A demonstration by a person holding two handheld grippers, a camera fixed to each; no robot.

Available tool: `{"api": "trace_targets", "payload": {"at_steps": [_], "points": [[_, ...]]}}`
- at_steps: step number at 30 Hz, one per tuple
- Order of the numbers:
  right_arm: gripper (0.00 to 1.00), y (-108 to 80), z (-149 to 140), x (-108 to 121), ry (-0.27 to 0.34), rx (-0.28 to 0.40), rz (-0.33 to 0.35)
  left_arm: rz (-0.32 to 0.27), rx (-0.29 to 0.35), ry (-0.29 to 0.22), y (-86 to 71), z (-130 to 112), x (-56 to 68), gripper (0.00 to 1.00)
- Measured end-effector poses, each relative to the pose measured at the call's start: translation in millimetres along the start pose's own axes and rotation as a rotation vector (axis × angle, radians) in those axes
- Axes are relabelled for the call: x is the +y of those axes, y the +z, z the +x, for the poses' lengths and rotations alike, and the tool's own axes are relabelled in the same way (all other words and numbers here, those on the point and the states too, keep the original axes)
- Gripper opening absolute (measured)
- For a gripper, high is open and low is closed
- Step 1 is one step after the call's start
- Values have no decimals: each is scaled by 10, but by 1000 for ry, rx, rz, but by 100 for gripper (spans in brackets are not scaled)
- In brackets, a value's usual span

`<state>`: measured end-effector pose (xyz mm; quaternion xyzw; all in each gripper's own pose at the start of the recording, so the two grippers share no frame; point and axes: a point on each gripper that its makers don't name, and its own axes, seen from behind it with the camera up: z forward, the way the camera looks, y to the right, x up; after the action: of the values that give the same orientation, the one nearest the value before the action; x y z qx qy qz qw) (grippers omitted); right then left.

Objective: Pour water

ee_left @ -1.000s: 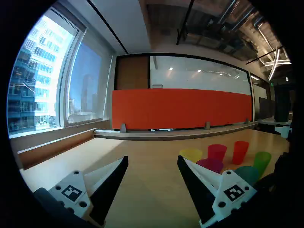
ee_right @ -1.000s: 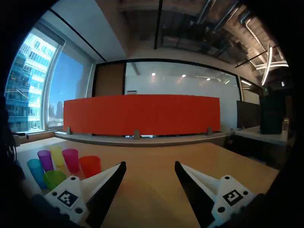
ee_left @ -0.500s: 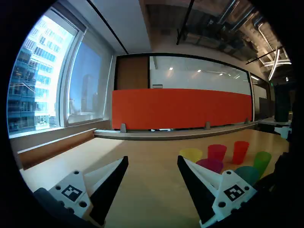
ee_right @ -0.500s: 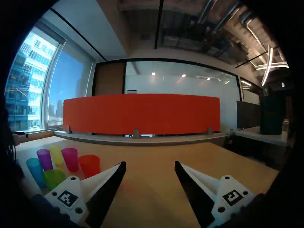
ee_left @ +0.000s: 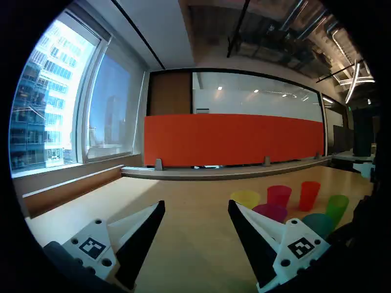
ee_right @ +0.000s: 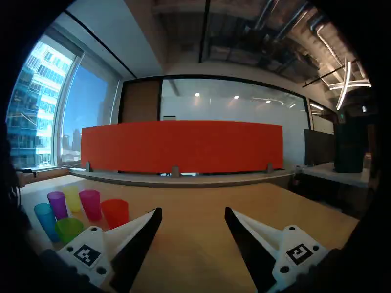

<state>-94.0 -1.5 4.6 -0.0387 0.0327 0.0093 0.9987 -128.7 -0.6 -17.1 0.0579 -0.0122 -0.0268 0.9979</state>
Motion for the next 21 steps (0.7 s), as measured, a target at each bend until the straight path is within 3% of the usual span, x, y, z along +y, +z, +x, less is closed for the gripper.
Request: {"api": "trace_targets", "payload": {"at_steps": [21], "points": [[99,-13,4,1,0,0,0,0,-1,0,0,0,3,96]]}}
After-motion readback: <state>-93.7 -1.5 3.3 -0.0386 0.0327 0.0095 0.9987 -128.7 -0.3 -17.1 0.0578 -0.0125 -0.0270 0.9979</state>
